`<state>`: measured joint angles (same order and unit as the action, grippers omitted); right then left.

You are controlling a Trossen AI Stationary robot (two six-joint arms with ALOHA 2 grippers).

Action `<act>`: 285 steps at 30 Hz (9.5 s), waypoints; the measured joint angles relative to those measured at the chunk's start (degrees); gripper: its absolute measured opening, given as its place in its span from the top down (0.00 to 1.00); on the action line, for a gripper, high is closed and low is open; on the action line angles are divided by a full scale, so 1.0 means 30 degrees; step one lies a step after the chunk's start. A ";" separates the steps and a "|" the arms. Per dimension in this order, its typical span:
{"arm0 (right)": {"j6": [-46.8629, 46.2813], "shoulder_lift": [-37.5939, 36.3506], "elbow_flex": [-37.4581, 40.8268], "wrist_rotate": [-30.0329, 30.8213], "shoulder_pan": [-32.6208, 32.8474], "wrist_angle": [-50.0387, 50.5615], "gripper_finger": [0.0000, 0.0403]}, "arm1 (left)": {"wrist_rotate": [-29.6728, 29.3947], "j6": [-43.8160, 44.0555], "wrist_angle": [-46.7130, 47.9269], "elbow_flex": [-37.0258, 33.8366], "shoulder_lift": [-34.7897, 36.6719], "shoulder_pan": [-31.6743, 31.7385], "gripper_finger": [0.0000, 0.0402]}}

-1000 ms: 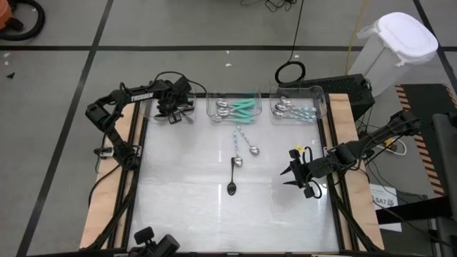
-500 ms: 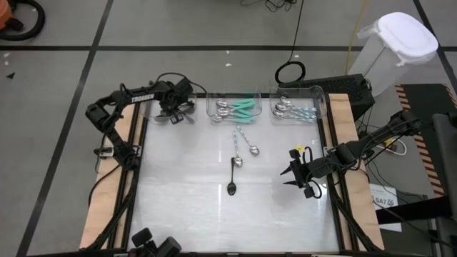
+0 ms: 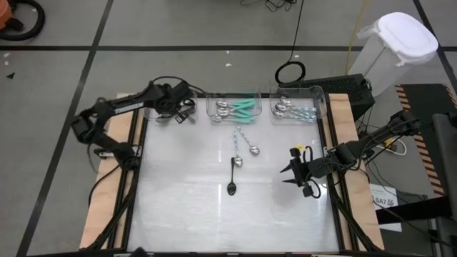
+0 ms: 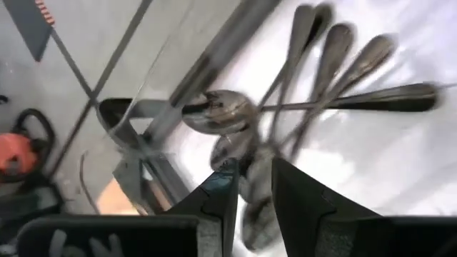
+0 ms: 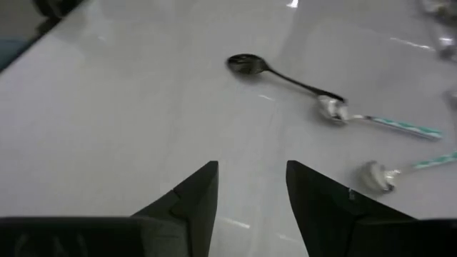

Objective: Sort silverware by color (type)
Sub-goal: Put the green patterned spoon into the right transparent bin

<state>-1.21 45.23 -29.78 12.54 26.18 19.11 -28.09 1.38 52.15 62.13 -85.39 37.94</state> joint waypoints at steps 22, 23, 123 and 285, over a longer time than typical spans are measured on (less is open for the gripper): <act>-0.0922 0.2788 -0.0004 0.5811 -0.0973 -0.5753 0.60 | -0.9811 1.3097 -0.1484 -0.0036 0.1120 -1.7098 0.78; -0.0531 0.3215 -0.0022 0.5826 -0.1268 -0.6178 0.60 | -1.0596 1.3458 -0.1640 -0.0034 0.0614 -1.7679 0.78; 0.7870 1.4453 -0.1819 0.3802 -0.7580 -0.8105 1.00 | -0.3229 0.5061 -1.2905 -0.0022 -0.5857 -1.7270 0.78; 0.3949 0.1478 0.3789 0.8050 0.0667 -1.6702 0.68 | -0.9172 -0.5834 -2.1153 0.5173 -0.9842 -1.8362 0.96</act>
<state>10.64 49.67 -18.41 36.69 28.18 -30.99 -55.61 -16.12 -11.31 77.65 -114.91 -17.15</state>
